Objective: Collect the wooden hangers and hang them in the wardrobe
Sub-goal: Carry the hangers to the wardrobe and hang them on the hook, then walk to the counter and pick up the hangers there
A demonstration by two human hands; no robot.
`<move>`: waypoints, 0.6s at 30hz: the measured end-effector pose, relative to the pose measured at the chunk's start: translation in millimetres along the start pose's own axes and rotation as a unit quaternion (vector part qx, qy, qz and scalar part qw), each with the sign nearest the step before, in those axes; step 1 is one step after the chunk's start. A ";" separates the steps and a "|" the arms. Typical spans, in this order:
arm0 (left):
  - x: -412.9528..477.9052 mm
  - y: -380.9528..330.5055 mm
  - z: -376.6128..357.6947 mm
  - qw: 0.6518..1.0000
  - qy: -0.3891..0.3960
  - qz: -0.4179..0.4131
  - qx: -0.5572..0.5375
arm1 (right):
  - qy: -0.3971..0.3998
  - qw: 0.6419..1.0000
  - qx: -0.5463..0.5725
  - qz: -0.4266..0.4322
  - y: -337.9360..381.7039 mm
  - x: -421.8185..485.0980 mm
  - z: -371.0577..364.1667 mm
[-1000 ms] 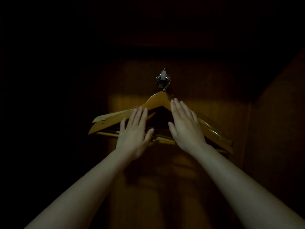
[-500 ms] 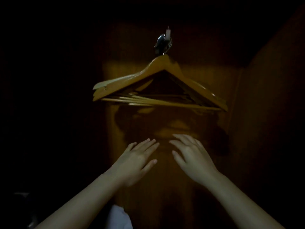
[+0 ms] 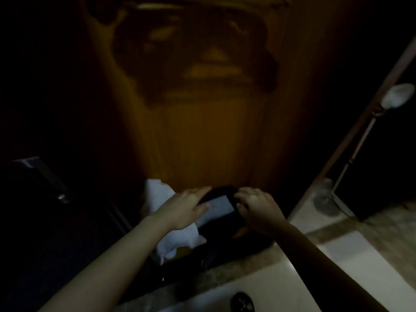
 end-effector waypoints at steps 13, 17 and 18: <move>-50.8 -67.2 -243.9 0.961 0.273 -0.036 -0.020 | 0.109 0.944 0.101 -0.294 -126.5 -246.9 -161.8; -65.4 -96.2 -306.1 0.940 0.341 -0.015 -0.022 | 0.147 0.907 0.130 -0.373 -167.8 -336.4 -200.6; -71.0 -106.1 -318.7 0.935 0.354 -0.005 -0.025 | 0.160 0.895 0.140 -0.392 -177.6 -359.4 -209.4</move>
Point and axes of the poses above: each hand's wrist, its own x-axis towards the middle knuckle, its own z-axis out of the back of the hand, y = z × x, the point moved 9 cm from there along x, towards the middle knuckle, and after that the axes turned 1 degree about y, right-handed, at the moved point
